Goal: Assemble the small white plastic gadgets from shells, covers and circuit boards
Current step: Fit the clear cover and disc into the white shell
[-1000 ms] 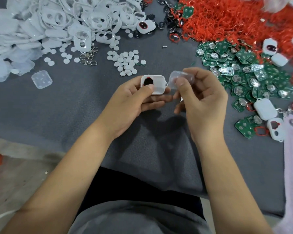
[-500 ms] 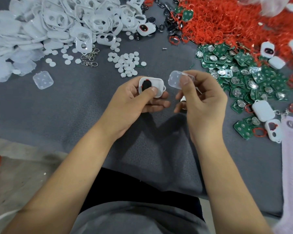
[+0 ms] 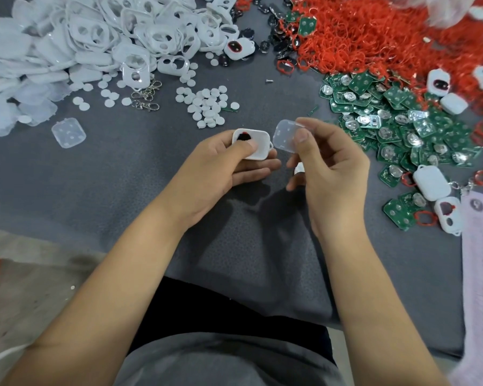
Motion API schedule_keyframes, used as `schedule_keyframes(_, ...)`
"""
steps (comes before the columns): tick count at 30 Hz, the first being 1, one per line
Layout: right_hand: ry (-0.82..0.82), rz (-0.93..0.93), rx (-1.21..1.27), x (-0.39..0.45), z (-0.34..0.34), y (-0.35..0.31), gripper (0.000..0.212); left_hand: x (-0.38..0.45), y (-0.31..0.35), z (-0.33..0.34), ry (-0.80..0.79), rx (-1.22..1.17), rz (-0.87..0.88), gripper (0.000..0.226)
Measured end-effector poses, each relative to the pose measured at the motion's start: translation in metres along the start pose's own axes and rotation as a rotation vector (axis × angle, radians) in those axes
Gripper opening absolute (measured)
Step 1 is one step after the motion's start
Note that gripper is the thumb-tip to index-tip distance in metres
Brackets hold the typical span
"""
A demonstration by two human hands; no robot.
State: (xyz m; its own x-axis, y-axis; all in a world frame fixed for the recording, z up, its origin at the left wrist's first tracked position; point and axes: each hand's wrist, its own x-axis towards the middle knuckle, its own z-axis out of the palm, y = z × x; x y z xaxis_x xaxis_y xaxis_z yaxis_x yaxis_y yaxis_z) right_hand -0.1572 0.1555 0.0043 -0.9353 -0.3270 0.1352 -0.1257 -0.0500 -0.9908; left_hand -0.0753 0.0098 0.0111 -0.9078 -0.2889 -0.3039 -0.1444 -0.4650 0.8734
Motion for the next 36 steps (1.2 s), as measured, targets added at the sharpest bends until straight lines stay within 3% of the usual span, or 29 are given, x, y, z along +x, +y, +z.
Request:
schedule_keyframes(19,-0.086,-0.173,-0.225,-0.009,0.009,-0.008,0.009,0.002,0.001,0.004,0.015,-0.079,-0.084,0.047)
schedule_keyframes(36,-0.018,0.006,-0.28,-0.005,0.017,-0.007,0.011,0.004,-0.007,-0.002,-0.083,-0.013,-0.025,0.052)
